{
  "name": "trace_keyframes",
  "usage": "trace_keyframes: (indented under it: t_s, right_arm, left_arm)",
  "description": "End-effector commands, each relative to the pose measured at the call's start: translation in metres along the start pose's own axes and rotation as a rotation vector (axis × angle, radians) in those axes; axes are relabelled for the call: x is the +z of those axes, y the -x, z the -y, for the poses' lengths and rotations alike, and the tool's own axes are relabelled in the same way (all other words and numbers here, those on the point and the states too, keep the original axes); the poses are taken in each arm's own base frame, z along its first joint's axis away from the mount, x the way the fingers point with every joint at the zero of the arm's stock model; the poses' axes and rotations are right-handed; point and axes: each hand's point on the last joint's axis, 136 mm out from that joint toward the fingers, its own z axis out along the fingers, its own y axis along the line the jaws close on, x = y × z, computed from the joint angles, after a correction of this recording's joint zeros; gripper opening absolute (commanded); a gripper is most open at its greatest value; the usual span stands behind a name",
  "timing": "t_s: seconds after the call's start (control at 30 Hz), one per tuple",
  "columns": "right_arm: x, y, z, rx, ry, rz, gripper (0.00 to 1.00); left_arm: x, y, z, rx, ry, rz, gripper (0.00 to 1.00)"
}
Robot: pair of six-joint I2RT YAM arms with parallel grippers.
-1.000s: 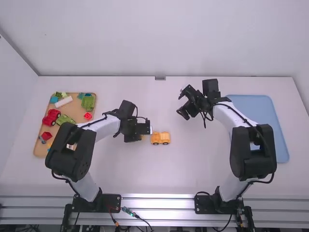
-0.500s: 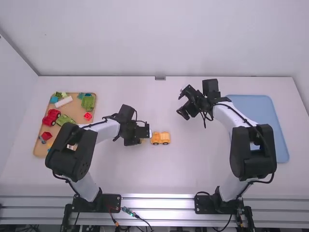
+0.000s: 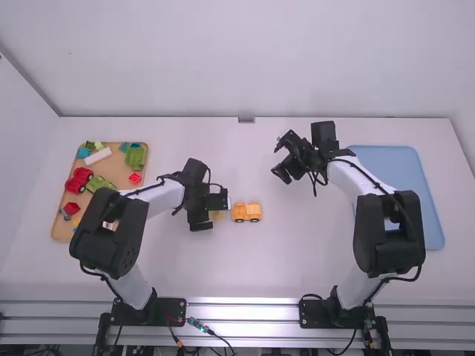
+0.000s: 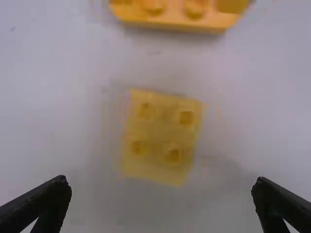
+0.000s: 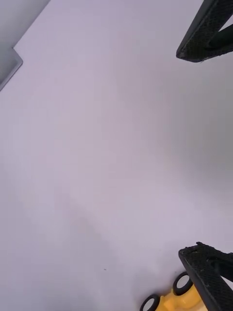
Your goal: Assemble lego blocks to make yellow taxi
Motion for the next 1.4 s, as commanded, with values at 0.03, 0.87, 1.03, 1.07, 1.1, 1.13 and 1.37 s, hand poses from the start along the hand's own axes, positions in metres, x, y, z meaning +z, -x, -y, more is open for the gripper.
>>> trace_keyframes:
  t_s: [0.03,0.87,1.03,1.07,1.1,1.13,1.37]
  right_arm:
    - [-0.009,0.014,0.004,-0.016,-0.018,0.032,0.99]
    - [-0.016,0.019,-0.014,-0.072,0.118,0.113,0.99]
    - [-0.031,0.02,-0.043,-0.196,0.299,0.246,0.99]
    - [-0.031,0.018,-0.054,-0.246,0.337,0.285,0.99]
    - [-0.031,0.017,-0.057,-0.258,0.344,0.293,0.99]
    - [-0.028,0.014,-0.064,-0.29,0.357,0.308,0.99]
    - [0.021,-0.009,-0.088,-0.248,0.246,0.2,0.99]
  left_arm:
    - [-0.009,-0.016,-0.028,-0.17,0.119,-0.114,0.99]
    - [-0.046,0.019,-0.006,0.127,-0.057,0.329,0.99]
    - [-0.078,0.016,-0.002,0.234,-0.045,0.626,0.99]
    - [-0.08,0.015,-0.001,0.25,-0.031,0.66,0.99]
    - [-0.08,0.015,-0.001,0.249,-0.028,0.667,0.99]
    - [-0.08,0.015,-0.001,0.243,-0.023,0.677,0.99]
    - [-0.071,0.02,-0.014,0.077,-0.018,0.665,0.99]
